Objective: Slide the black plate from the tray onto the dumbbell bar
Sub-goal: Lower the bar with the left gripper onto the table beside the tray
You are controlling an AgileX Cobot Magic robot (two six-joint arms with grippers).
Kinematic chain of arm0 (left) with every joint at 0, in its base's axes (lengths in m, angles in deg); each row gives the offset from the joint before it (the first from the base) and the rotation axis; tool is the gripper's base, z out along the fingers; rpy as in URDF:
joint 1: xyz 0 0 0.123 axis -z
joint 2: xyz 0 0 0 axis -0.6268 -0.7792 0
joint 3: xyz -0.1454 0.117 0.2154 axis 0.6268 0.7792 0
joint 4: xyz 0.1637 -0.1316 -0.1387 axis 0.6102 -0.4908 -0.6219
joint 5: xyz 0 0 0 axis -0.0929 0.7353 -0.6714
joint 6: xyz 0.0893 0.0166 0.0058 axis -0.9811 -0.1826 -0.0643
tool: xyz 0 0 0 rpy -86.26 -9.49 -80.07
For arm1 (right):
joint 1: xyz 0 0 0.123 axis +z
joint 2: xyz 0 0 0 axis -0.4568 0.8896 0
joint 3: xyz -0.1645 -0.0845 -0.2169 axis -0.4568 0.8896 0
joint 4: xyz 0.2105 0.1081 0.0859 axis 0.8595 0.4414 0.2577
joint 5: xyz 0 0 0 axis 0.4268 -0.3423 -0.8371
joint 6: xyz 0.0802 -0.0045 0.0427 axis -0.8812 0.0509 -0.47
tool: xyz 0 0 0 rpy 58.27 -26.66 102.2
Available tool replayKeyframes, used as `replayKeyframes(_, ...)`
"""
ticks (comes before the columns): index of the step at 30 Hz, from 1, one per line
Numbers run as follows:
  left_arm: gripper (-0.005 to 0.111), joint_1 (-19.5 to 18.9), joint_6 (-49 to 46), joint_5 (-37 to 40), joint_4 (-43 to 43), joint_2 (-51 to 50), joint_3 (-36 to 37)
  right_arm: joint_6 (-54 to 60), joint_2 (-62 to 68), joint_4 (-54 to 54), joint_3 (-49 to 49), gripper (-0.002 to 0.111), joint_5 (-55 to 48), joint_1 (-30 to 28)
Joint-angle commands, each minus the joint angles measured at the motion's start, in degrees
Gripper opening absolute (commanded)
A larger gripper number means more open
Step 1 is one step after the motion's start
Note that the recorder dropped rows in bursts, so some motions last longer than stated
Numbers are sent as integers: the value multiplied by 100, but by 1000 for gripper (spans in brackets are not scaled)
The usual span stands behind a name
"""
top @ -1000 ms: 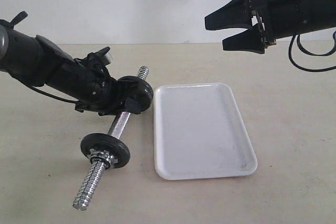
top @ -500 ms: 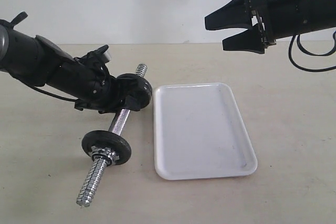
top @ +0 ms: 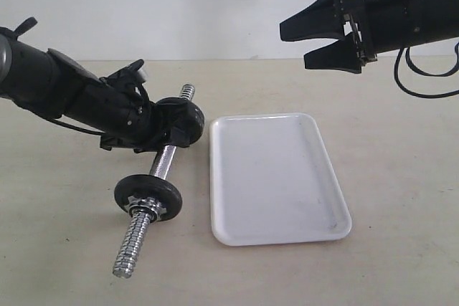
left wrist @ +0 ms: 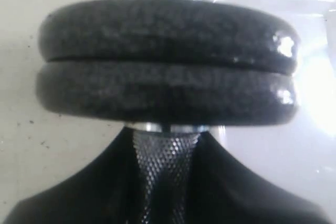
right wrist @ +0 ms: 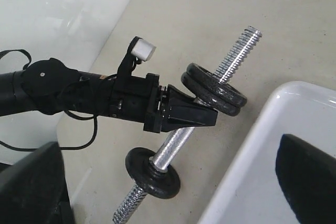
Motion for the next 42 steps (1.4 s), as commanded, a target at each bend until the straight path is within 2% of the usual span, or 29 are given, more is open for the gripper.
replayKeyframes(1,4,17,42,-61,-758,333,-191,0,-98,-26,-32,103,-55,-29)
replayKeyframes(10,4,17,69,-86,-1212,333,-191,0,-98,-26,-32,103,-55,-29)
replayKeyframes(18,4,17,58,-111,-1120,333,-191,-19,-97,-26,-32,103,-55,-29)
replayKeyframes(30,4,55,122,-657,-863,333,-191,-19,-97,-26,-32,103,-55,-29)
replayKeyframes(42,4,55,29,-438,-863,333,-191,4,-97,-26,-32,103,-55,-29)
